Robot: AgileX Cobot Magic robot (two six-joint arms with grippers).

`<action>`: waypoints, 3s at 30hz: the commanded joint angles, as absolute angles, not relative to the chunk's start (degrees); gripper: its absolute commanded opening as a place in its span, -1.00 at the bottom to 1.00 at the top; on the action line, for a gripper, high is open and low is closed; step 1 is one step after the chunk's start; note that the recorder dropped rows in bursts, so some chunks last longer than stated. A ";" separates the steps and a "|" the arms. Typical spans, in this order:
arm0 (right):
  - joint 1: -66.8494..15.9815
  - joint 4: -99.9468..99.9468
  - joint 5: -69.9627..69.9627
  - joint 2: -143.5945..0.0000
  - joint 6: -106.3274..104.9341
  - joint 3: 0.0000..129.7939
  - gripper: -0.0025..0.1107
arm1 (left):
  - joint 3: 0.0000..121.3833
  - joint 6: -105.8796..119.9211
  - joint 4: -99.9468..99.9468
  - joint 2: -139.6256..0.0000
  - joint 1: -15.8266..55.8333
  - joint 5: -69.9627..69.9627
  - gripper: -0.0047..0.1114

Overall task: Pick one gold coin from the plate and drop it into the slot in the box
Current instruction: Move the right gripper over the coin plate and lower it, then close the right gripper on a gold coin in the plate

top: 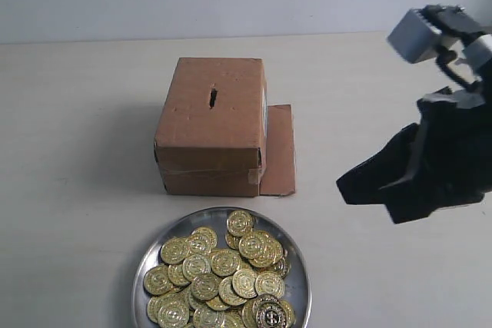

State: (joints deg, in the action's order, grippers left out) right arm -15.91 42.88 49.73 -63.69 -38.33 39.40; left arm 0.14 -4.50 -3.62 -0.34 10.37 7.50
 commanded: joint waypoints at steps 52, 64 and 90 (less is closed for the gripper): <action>-45.35 13.70 35.71 -100.77 -20.11 47.96 0.03 | 0.00 -4.76 -3.66 0.00 10.80 7.09 -0.92; -45.35 11.62 36.04 -100.77 -29.54 47.96 0.03 | 0.00 -4.76 -3.66 0.00 10.80 7.09 -0.92; -45.35 17.39 36.88 -100.77 -39.45 47.96 0.03 | 0.00 -4.76 -3.66 0.00 10.80 7.09 -0.92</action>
